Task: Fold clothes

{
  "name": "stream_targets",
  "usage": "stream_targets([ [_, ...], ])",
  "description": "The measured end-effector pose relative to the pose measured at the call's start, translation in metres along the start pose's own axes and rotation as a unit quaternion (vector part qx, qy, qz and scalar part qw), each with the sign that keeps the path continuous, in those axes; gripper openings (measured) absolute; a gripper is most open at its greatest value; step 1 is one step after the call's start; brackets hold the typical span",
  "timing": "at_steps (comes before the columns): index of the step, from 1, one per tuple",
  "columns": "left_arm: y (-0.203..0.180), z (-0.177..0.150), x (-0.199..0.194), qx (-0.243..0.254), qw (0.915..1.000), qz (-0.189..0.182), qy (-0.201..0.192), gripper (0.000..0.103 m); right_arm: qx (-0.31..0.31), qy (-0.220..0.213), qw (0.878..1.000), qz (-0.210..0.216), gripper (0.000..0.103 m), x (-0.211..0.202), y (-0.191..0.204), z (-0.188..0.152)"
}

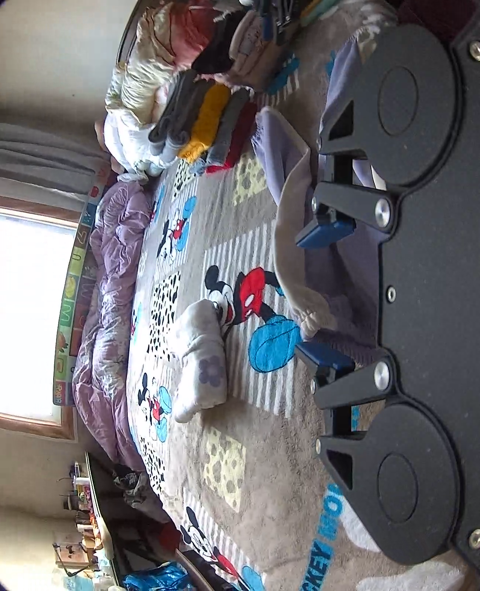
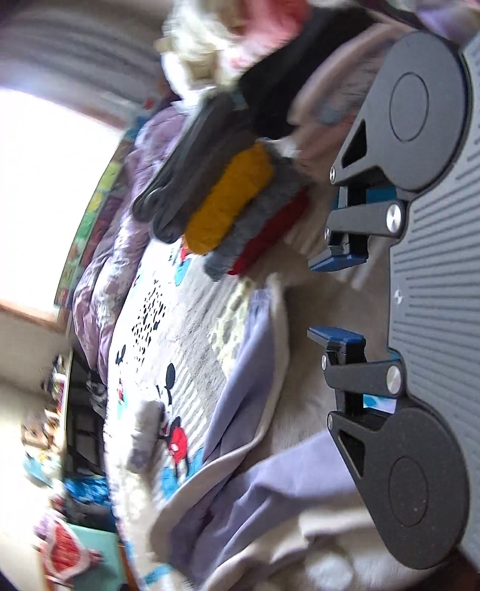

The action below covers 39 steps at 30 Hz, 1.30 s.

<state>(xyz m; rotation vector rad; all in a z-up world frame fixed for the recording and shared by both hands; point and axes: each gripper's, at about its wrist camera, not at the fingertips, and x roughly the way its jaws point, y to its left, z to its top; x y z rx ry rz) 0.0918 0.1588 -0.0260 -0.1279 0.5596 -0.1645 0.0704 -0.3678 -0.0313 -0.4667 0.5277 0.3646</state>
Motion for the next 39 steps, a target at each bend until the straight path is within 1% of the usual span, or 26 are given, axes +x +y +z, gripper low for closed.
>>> stream_targets([
  [2,-0.001,-0.007,0.008,-0.009,1.0000,-0.002,-0.003,0.055,-0.059,-0.003,0.998,-0.012,0.034,0.021,0.007,0.006],
  [5,-0.001,-0.018,0.019,-0.019,0.9998,-0.003,0.000,0.055,-0.146,0.001,0.989,-0.027,0.034,0.053,0.019,0.009],
  [7,-0.002,-0.025,0.027,-0.021,0.9998,0.001,0.006,0.055,-0.205,0.006,0.978,-0.036,0.035,0.073,0.027,0.009],
  [9,-0.004,-0.030,0.035,-0.017,0.9997,0.008,0.013,0.055,-0.256,0.014,0.966,-0.037,0.041,0.092,0.034,0.004],
  [11,-0.005,-0.034,0.041,-0.007,0.9996,0.021,0.017,0.055,-0.300,0.025,0.953,-0.040,0.043,0.110,0.042,0.000],
  [14,-0.006,-0.036,0.048,0.008,0.9994,0.028,0.017,0.055,-0.352,0.029,0.934,-0.051,0.043,0.130,0.048,-0.003],
  [18,-0.002,-0.036,0.058,0.021,0.9988,0.040,0.017,0.055,-0.396,0.028,0.917,-0.045,0.045,0.147,0.055,-0.005],
  [21,0.003,-0.035,0.068,0.016,0.9991,0.037,0.015,0.055,-0.422,0.027,0.906,-0.038,0.044,0.156,0.063,-0.008],
  [23,0.004,-0.035,0.077,0.019,0.9989,0.037,0.018,0.055,-0.419,0.027,0.907,-0.027,0.042,0.159,0.067,-0.006],
  [24,0.005,-0.034,0.080,0.016,0.9990,0.038,0.019,0.055,-0.417,0.027,0.908,-0.021,0.032,0.161,0.068,-0.005],
  [25,0.007,-0.033,0.084,0.009,0.9991,0.039,0.018,0.047,-0.406,0.029,0.913,-0.017,0.025,0.162,0.068,-0.003],
  [26,0.008,-0.032,0.087,0.002,0.9991,0.039,0.017,0.030,-0.390,0.035,0.920,-0.012,0.012,0.164,0.067,0.001],
  [27,0.010,-0.031,0.090,-0.006,0.9991,0.040,0.015,0.022,-0.369,0.039,0.929,-0.007,0.007,0.164,0.065,0.006],
  [28,0.013,-0.030,0.092,-0.016,0.9990,0.039,0.014,0.008,-0.345,0.040,0.938,-0.002,0.007,0.163,0.061,0.011],
  [30,0.019,-0.026,0.093,-0.035,0.9988,0.035,0.006,0.007,-0.302,0.035,0.953,-0.002,0.006,0.154,0.053,0.022],
  [32,0.024,-0.022,0.089,-0.050,0.9985,0.022,-0.007,0.006,-0.261,0.027,0.965,-0.002,0.006,0.138,0.045,0.034],
  [34,0.028,-0.018,0.081,-0.059,0.9979,0.012,-0.023,0.006,-0.228,0.020,0.973,-0.003,0.006,0.117,0.035,0.045],
  [36,0.035,-0.016,0.074,-0.079,0.9961,-0.001,-0.039,0.006,-0.202,0.017,0.979,-0.003,0.006,0.097,0.022,0.056],
  [37,0.039,-0.015,0.070,-0.092,0.9947,-0.008,-0.046,0.006,-0.192,0.018,0.981,-0.001,0.006,0.087,0.016,0.062],
  [39,0.050,-0.014,0.066,-0.122,0.9905,-0.024,-0.059,0.006,-0.171,0.034,0.985,0.017,0.006,0.069,0.005,0.073],
])
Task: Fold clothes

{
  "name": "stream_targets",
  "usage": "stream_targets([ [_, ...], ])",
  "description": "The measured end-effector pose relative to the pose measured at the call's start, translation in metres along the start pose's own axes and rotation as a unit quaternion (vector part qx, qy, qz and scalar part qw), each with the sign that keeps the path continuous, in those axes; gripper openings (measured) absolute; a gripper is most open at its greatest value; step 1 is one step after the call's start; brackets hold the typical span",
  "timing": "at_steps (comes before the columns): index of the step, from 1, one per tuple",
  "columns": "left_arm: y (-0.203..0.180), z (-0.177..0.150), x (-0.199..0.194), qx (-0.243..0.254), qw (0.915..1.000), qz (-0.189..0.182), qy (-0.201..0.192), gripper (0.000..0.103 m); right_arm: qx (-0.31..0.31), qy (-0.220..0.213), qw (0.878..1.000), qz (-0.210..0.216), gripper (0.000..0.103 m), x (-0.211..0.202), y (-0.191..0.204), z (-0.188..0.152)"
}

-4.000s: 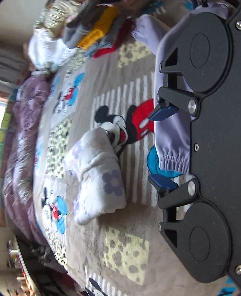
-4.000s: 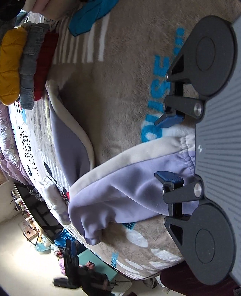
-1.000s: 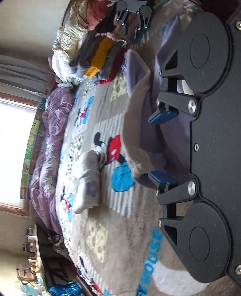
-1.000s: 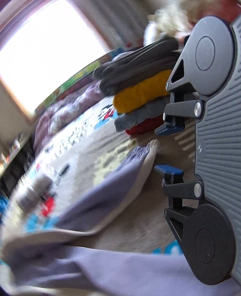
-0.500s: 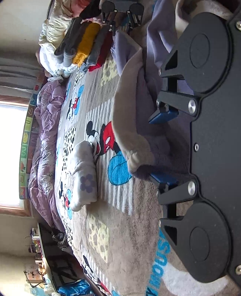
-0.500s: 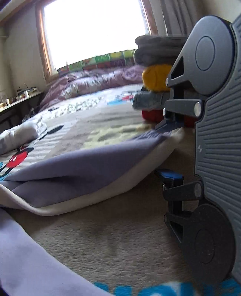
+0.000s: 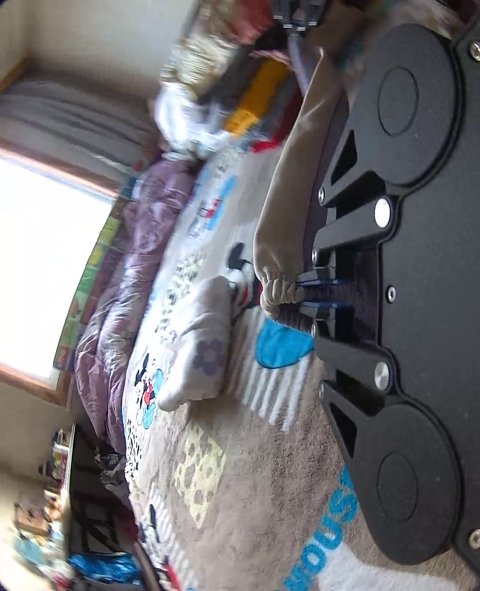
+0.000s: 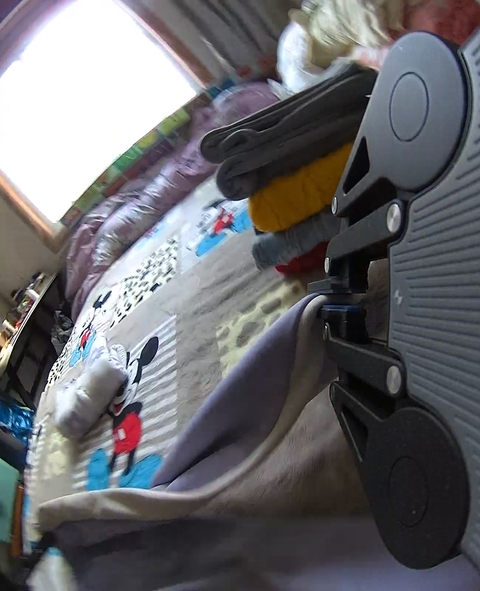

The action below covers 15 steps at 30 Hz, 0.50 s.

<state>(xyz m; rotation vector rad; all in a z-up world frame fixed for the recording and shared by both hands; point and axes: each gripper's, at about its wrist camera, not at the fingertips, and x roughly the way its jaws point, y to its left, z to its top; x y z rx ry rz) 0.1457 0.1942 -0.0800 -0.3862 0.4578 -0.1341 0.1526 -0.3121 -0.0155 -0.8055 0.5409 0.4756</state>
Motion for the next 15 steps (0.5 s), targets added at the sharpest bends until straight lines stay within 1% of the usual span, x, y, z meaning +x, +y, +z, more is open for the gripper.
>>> stream_targets([
  [2,0.010,0.004,-0.003,-0.031,0.9994,-0.015,-0.009,0.006,0.011,0.020,0.999,0.028,0.006,-0.013,-0.013,0.005],
  [3,0.015,0.005,-0.003,-0.044,0.9987,-0.021,-0.012,0.006,0.013,0.035,0.998,0.049,0.006,-0.018,-0.017,0.007],
  [7,0.034,0.011,0.008,-0.089,0.9951,-0.040,-0.014,0.005,0.008,0.084,0.990,0.110,0.006,-0.022,-0.016,0.012],
  [11,0.052,0.016,0.034,-0.124,0.9911,-0.048,0.001,0.005,0.041,0.123,0.981,0.143,0.006,0.010,-0.020,0.017],
  [15,0.070,0.020,0.065,-0.153,0.9865,-0.052,0.023,0.005,0.078,0.152,0.972,0.160,0.006,0.062,-0.030,0.022],
])
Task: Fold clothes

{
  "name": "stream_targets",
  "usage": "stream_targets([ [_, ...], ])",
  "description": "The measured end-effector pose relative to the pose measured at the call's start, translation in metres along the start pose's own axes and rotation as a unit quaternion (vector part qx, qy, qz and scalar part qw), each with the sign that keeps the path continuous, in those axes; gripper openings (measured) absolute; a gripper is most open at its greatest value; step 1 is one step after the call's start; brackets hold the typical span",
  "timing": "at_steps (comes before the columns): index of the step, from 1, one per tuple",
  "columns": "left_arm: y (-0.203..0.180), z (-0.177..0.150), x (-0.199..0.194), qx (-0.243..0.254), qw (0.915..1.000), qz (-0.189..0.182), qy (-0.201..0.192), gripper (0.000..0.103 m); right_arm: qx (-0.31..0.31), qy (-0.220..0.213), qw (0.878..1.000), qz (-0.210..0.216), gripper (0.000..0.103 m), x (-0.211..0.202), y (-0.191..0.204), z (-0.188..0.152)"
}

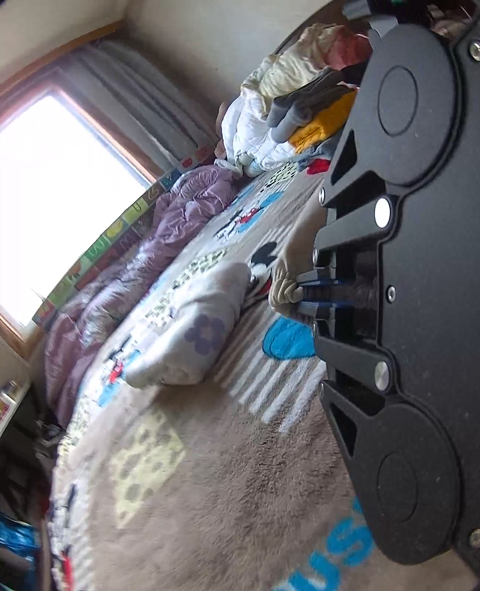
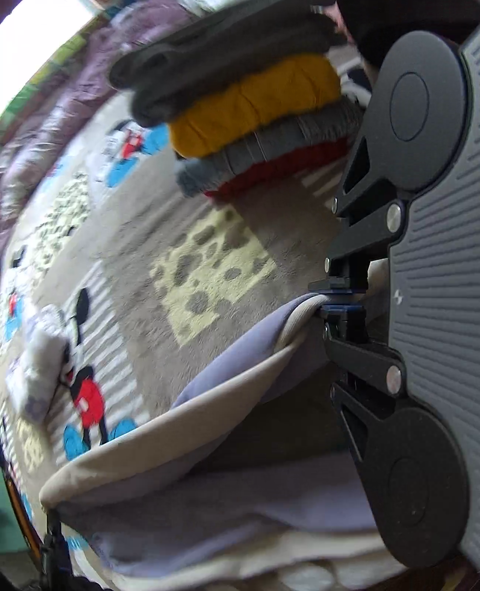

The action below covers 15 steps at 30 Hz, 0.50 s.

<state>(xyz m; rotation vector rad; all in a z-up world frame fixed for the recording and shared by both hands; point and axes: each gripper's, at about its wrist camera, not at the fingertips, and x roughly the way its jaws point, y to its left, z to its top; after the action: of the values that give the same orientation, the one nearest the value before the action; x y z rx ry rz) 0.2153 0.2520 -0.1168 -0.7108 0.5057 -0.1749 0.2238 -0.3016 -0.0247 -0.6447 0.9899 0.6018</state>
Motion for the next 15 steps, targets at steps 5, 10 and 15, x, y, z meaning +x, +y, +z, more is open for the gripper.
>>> stream_targets([
  [5,0.016,0.008,0.031,-0.019,0.9995,0.004,0.025,0.005,0.033,0.024,0.999,0.013,0.006,0.046,-0.031,0.026],
  [10,0.024,0.011,0.052,-0.026,0.9985,0.013,0.046,0.005,0.068,0.034,0.997,0.023,0.007,0.083,-0.057,0.045],
  [15,0.033,0.015,0.065,-0.036,0.9976,0.022,0.055,0.005,0.143,0.020,0.989,0.030,0.018,0.111,-0.086,0.049],
])
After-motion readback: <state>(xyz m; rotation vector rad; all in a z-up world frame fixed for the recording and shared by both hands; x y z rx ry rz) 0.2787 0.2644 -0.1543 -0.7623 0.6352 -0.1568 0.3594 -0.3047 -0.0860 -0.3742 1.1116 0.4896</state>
